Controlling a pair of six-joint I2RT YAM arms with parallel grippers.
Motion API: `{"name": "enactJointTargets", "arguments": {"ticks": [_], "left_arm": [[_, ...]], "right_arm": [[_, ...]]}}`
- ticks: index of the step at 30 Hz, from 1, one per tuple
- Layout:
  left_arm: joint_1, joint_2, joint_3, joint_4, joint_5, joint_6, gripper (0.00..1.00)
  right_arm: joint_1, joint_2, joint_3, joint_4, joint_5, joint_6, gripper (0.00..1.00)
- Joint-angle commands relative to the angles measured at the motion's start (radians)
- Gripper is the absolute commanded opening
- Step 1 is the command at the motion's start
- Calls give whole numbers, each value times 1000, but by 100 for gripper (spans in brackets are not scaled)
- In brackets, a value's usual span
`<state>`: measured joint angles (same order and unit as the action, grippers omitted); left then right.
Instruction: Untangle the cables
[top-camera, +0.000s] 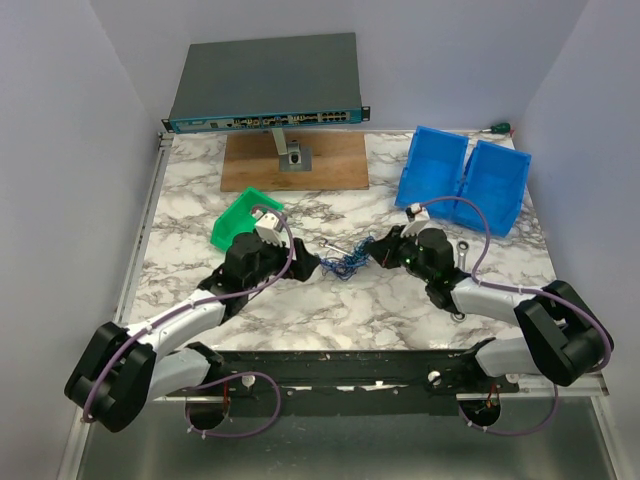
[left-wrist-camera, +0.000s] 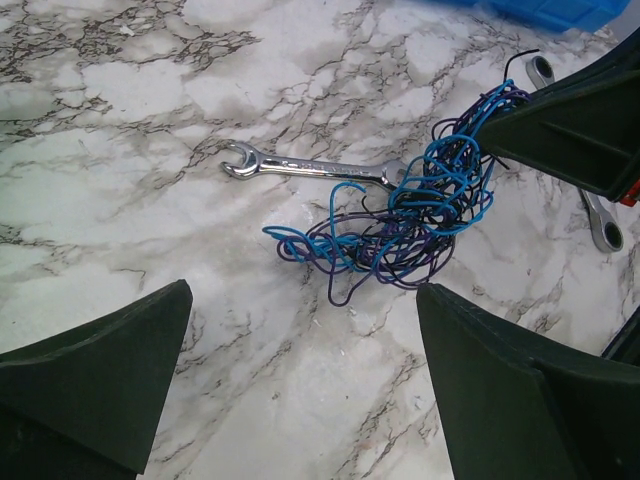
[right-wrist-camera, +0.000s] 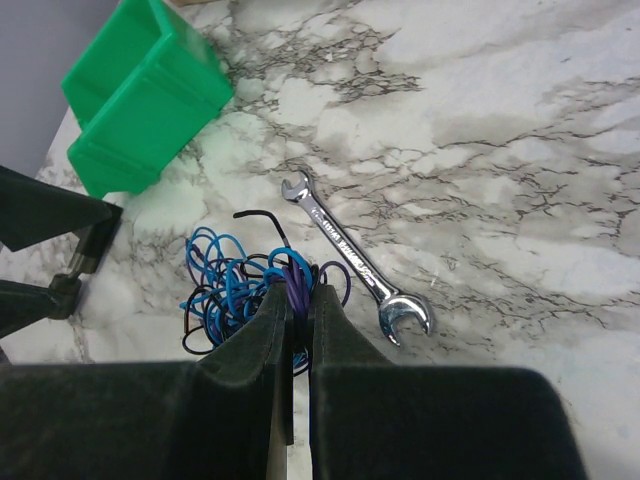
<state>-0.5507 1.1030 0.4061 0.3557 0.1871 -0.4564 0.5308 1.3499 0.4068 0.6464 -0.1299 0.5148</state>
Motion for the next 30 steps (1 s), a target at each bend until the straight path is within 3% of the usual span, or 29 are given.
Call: {"name": "enactJointTargets", "arguments": {"ticks": [1, 7, 14, 21, 23, 26, 28, 30], "left_arm": [[-17, 4, 38, -32, -27, 18, 99], [-51, 120, 121, -61, 49, 71, 94], [-92, 249, 235, -174, 30, 104, 89], [-105, 357, 316, -240, 98, 119, 83], [-111, 401, 334, -247, 147, 134, 76], [-120, 539, 471, -453, 101, 158, 57], [-120, 605, 525, -527, 87, 160, 43], [-120, 596, 513, -514, 97, 156, 36]], "right_arm": [[5, 6, -3, 62, -87, -23, 1], [13, 30, 9, 81, -149, -29, 1], [22, 31, 15, 69, -141, -36, 1], [24, 41, 24, 54, -132, -36, 1], [24, 41, 24, 52, -128, -32, 1], [24, 22, 17, 42, -80, -28, 1], [24, -14, 5, 2, 63, -8, 1], [23, -71, -6, -79, 281, 29, 1]]}}
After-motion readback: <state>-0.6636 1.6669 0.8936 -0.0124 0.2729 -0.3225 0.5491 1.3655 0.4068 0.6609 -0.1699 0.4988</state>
